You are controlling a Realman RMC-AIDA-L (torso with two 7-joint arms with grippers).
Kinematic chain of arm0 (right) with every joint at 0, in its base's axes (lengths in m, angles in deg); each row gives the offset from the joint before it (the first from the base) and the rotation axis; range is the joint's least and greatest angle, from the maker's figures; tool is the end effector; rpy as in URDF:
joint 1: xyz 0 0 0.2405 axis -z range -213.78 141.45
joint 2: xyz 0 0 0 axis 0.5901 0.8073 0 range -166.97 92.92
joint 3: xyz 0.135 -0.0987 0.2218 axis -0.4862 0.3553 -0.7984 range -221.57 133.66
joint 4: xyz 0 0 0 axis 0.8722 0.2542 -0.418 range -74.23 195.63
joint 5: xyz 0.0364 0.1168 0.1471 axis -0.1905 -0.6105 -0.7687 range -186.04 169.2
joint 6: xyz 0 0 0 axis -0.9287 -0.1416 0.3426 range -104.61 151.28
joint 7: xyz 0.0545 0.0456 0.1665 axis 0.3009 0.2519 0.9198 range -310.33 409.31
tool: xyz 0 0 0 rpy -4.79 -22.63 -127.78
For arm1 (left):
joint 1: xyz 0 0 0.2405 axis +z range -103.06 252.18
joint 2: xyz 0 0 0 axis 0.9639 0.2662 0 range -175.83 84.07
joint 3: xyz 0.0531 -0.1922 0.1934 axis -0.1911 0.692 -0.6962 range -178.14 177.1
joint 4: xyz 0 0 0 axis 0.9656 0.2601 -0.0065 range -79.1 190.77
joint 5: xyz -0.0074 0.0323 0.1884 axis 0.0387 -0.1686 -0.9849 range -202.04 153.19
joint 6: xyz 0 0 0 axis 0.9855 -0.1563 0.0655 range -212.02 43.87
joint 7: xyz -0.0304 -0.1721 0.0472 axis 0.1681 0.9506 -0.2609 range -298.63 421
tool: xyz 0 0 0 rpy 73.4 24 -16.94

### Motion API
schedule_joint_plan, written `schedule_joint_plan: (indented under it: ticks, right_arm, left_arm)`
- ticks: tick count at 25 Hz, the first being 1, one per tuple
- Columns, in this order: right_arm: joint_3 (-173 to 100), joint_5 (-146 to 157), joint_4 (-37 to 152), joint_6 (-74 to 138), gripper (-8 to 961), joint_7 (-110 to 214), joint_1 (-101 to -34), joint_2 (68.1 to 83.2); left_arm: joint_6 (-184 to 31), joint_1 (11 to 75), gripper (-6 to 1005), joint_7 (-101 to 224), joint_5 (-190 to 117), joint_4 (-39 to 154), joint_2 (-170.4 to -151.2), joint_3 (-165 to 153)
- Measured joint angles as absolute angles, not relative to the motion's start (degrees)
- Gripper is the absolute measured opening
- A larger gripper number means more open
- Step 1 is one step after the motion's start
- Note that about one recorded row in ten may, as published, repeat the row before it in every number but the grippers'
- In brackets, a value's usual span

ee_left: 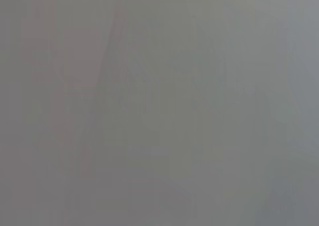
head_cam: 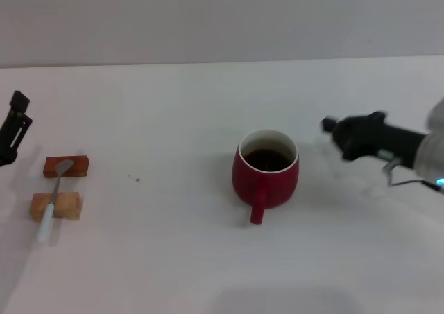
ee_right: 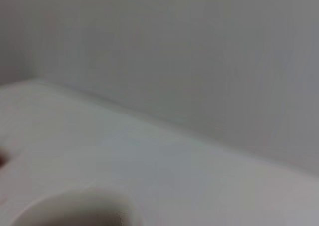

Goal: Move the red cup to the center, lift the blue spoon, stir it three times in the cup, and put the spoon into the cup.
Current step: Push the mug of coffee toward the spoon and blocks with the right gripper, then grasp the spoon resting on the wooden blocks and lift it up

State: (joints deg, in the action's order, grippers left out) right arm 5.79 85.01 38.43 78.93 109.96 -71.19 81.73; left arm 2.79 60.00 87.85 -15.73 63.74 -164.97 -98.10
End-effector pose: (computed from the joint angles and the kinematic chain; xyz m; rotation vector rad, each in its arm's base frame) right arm 0.2780 0.4084 -0.0668 -2.3603 0.5586 0.4865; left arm -0.3308 0.2992 0.0205 -1.5165 -0.5324 -1.0346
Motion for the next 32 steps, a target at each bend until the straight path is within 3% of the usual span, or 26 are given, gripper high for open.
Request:
schedule_joint_plan:
  ticks: [10, 21, 26, 32]
  right_arm:
    - [-1.9, 52.1, 39.2, 80.9, 112, 93.8, -63.3, 81.76]
    - [-9.3, 47.0, 42.6, 80.4, 140, 89.2, -63.4, 81.62]
    - [-9.7, 46.8, 43.1, 80.2, 321, 87.9, -63.8, 81.69]
    - [-12.8, 46.6, 45.7, 80.0, 401, 84.4, -65.5, 81.54]
  left_arm:
    - [4.5, 63.6, 822, 88.8, -15.7, 64.1, -164.86, -102.2]
    - [7.8, 67.9, 822, 91.1, -16.3, 63.3, -164.20, -106.5]
    - [7.6, 68.2, 820, 91.8, -16.5, 61.8, -164.08, -108.5]
    - [7.2, 67.9, 814, 92.1, -16.5, 59.6, -163.91, -110.0]
